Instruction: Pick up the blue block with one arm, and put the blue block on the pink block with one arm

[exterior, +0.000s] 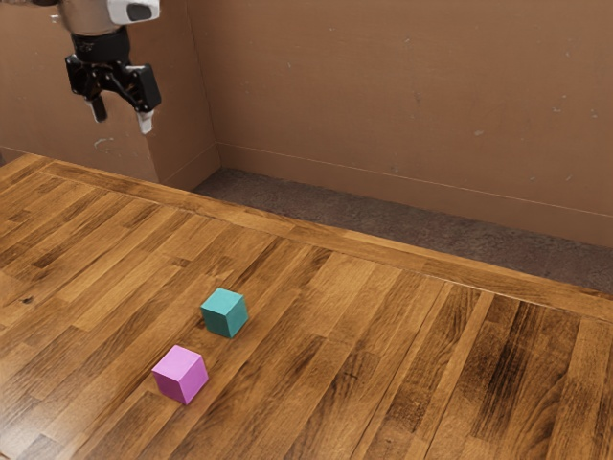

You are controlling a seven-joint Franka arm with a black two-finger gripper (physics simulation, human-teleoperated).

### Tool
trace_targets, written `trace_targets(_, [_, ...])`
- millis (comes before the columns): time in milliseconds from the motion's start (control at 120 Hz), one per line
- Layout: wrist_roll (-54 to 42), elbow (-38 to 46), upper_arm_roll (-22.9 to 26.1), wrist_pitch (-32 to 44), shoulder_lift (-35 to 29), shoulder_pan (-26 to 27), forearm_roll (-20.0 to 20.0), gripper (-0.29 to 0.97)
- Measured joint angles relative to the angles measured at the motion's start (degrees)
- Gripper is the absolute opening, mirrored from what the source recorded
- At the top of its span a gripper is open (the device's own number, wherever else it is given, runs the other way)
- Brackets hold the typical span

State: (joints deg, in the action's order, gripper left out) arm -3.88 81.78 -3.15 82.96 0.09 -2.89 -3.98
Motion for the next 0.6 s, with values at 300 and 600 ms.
trace_targets(300, [1.3, 10.2, 0.2, 0.1, -8.3, -4.4, -0.4, 0.68])
trace_targets(600, [-16.0, 28.8, 4.3, 11.0, -14.2, 5.3, -1.3, 0.68])
